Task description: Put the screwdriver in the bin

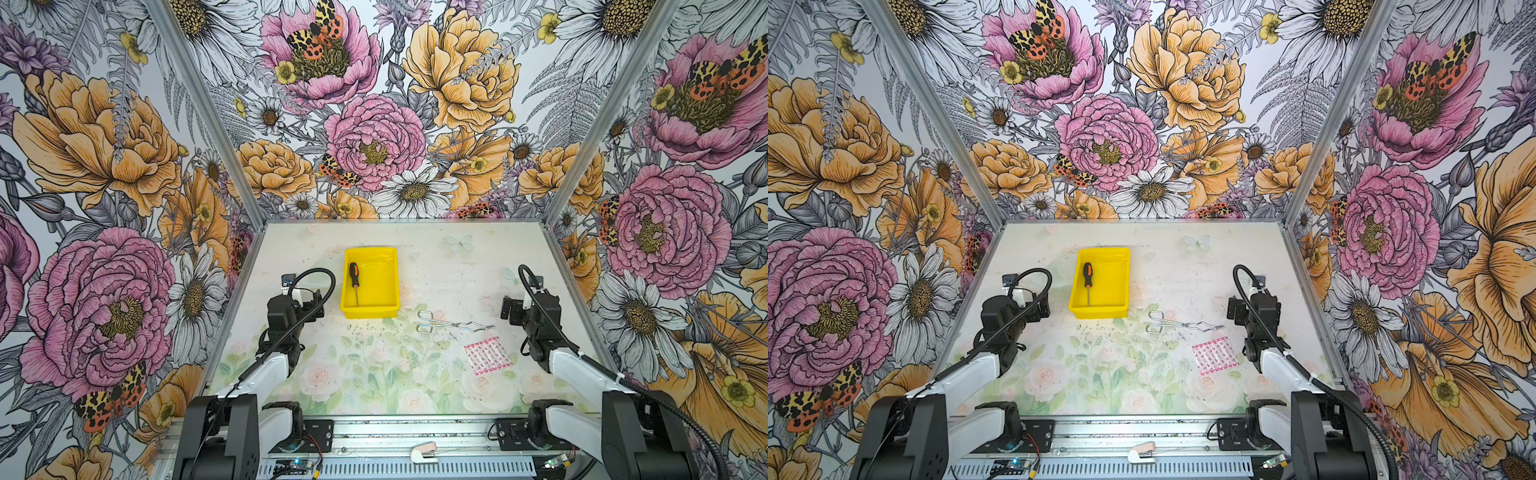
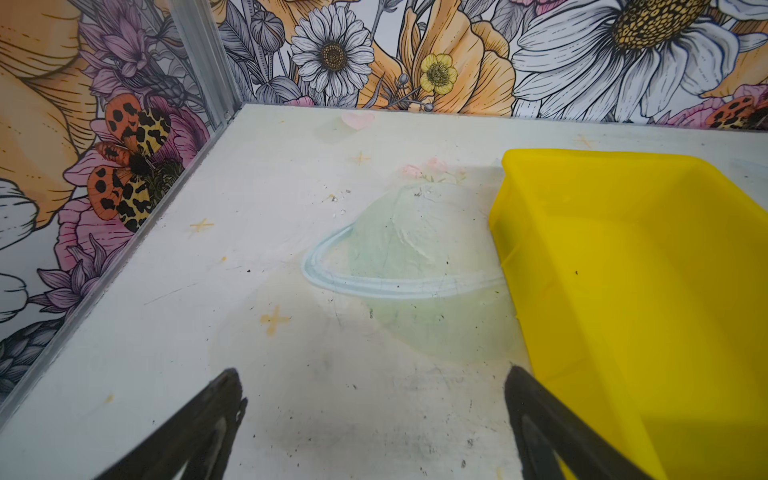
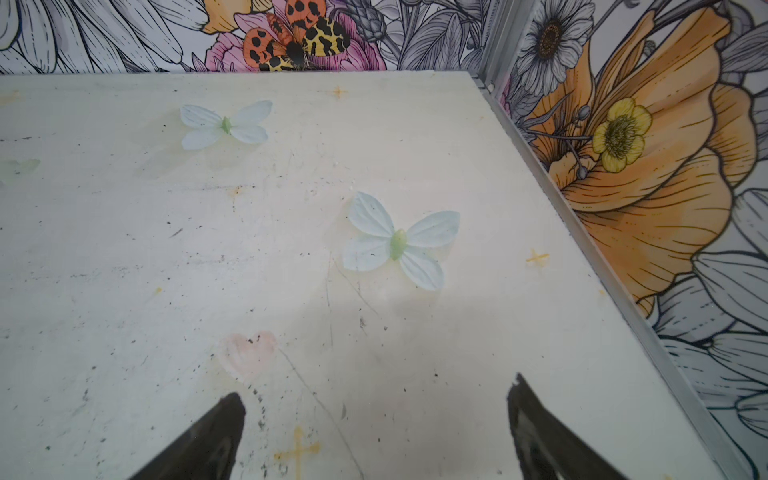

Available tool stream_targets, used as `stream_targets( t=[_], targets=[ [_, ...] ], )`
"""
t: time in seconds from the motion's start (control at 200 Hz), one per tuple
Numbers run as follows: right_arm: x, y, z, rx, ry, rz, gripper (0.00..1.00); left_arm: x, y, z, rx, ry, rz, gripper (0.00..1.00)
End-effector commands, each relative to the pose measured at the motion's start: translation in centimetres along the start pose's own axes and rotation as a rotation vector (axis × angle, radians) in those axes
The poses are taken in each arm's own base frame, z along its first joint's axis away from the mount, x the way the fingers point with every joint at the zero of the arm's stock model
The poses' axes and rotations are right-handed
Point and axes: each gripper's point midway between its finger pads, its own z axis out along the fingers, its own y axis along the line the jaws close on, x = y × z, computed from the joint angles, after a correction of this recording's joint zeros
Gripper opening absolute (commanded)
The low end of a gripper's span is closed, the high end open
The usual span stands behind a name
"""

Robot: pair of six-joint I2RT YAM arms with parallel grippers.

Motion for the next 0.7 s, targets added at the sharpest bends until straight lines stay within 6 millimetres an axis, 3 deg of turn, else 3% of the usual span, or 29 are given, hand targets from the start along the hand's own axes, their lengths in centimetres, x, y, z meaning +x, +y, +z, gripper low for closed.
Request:
stream_targets(
  t=[0.0,0.225,0.49,0.565,0.696],
  targets=[
    [-3.0,0.1,0.3,-0.009,-0.088,0.009,0.99,-2.5,-1.0,1.2,0.067,-0.071,0.012,0.99],
    [-4.2,0.2,0.7,-0.02,-0.159,0.022,1.0,-2.7,-1.9,4.7,0.142,0.001,0.005,0.99],
    [-6.3,1.1,4.0,-0.115,-0.179,0.038,1.0,-3.3,-1.0,6.8,0.118,-0.024,-0.033,0.99],
    [-5.5,0.9,4.4,-0.125,-0.237,0.069,0.99,-3.2,-0.1,7.0,0.106,-0.032,-0.064,0.99],
    [-4.7,1.7,4.8,-0.127,-0.247,0.031,1.0,-3.4,-0.4,6.7,0.106,-0.058,-0.052,0.99]
  ],
)
